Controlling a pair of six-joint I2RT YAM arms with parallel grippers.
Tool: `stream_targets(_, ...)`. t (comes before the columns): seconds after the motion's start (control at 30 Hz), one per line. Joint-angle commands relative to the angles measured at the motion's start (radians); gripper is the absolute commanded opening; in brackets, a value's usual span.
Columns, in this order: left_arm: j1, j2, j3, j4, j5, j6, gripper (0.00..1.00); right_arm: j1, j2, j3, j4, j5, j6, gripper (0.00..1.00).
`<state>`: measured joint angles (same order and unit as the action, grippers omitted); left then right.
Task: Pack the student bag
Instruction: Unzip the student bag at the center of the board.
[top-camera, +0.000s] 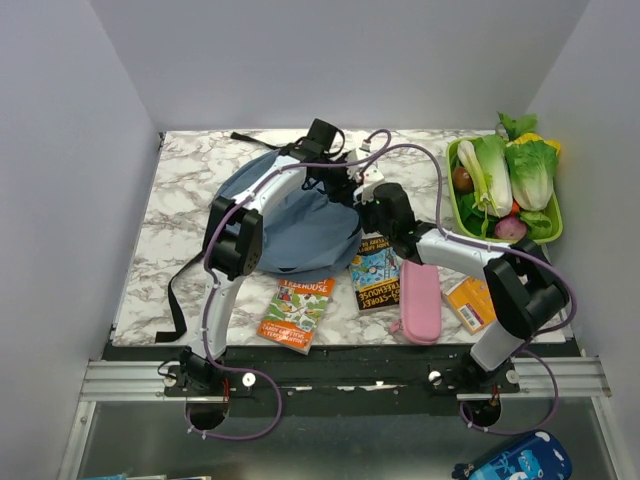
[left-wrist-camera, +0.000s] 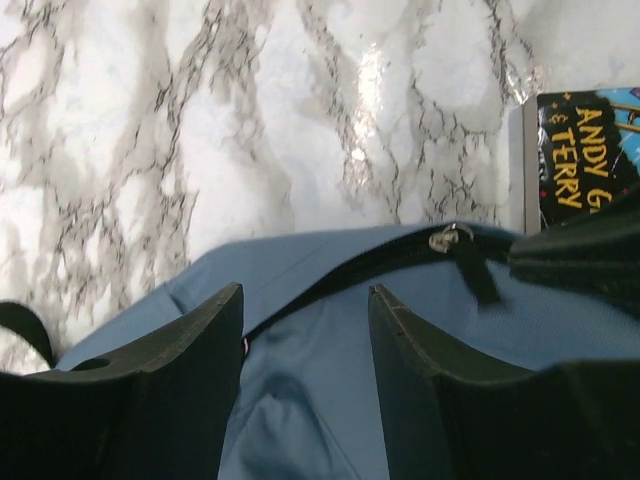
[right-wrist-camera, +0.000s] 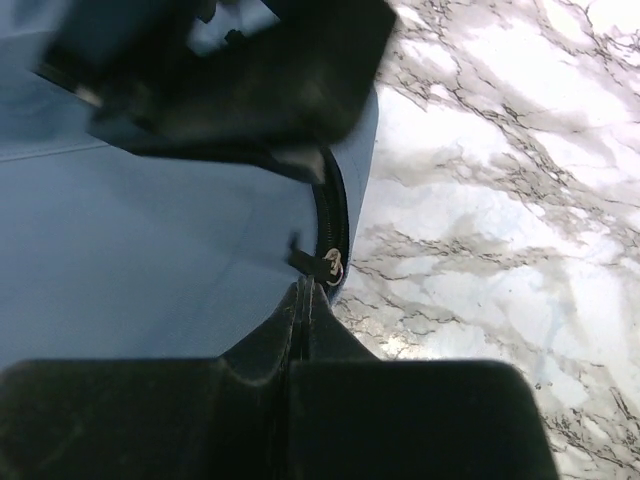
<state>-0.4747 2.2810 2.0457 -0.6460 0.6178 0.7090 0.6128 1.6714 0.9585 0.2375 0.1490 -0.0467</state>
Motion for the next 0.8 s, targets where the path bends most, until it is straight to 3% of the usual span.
stream_targets(0.0, -0.038, 0.087, 0.111, -0.029, 0.042, 0.066, 0.61, -0.008, -0.048, -0.038, 0.095, 0.000, 0.077, 0.01)
stream_targets(0.27, -0.058, 0.117, 0.156, -0.136, 0.053, 0.216, 0.61, -0.015, -0.071, -0.049, 0.114, 0.006, 0.081, 0.01)
stream_targets(0.37, -0.039, 0.109, 0.151, -0.132, 0.040, 0.195, 0.61, -0.013, -0.088, -0.070, 0.117, 0.012, 0.061, 0.01)
stream_targets(0.4, -0.035, 0.109, 0.153, -0.129, 0.036, 0.187, 0.61, -0.013, -0.088, -0.079, 0.118, 0.008, 0.056, 0.04)
stream_targets(0.43, -0.030, 0.109, 0.151, -0.124, 0.031, 0.182, 0.60, -0.015, -0.088, -0.083, 0.118, -0.005, 0.056, 0.18)
stream_targets(0.5, -0.024, 0.104, 0.148, -0.104, 0.028, 0.156, 0.60, -0.013, -0.085, -0.083, 0.115, -0.048, 0.027, 0.30)
stream_targets(0.53, -0.021, 0.100, 0.140, -0.092, 0.026, 0.138, 0.60, -0.013, -0.087, -0.083, 0.111, -0.064, 0.024, 0.41)
stream_targets(0.63, -0.012, 0.080, 0.113, 0.003, 0.014, 0.049, 0.60, -0.012, -0.085, -0.092, 0.128, -0.114, 0.012, 0.50)
stream_targets(0.77, 0.004, 0.067, 0.111, 0.132, 0.000, -0.087, 0.60, -0.013, -0.072, -0.063, 0.120, -0.134, -0.027, 0.55)
